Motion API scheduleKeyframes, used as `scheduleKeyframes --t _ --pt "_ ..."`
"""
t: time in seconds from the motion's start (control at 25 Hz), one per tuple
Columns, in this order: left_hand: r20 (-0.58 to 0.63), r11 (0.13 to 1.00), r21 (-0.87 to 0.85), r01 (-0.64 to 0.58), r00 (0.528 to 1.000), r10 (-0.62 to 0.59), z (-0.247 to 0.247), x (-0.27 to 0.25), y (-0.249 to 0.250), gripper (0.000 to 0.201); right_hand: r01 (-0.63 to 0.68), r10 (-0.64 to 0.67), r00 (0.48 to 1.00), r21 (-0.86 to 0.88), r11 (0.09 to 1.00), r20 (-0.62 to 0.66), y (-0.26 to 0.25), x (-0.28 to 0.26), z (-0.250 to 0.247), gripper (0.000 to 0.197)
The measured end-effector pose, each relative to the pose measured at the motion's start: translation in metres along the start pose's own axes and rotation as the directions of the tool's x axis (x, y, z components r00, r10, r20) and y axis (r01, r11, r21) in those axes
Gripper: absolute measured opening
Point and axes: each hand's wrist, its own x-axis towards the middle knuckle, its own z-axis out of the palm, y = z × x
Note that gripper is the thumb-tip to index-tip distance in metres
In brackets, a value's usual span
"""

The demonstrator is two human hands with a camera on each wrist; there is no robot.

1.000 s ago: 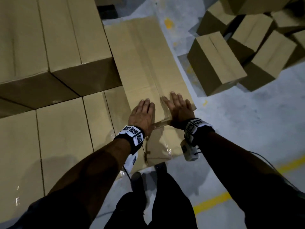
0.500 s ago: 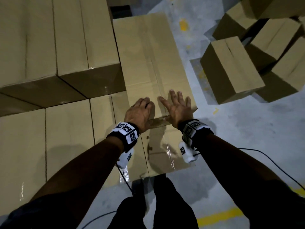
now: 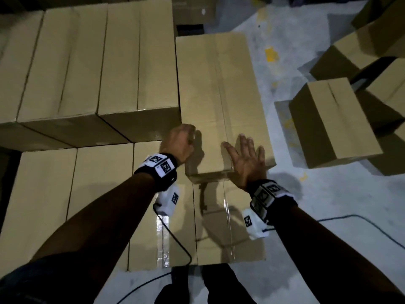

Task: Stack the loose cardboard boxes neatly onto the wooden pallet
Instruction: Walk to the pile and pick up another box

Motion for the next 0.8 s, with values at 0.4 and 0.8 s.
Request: scheduleKeyframes --t 0.4,0.8 --pt "-0.132 0.906 0.342 0.248 0.968 -0.215 -0.018 0.102 -0.072 0.104 0.085 -0.072 0.977 0.055 0.995 -0.202 -0.009 0.018 0.024 0.117" --pt "-0.149 0.923 0.336 0.188 0.978 -0.145 -0.004 0.133 -0.079 0.102 0.081 -0.074 0.961 0.014 0.997 -0.267 -0.01 0.051 0.014 0.118"
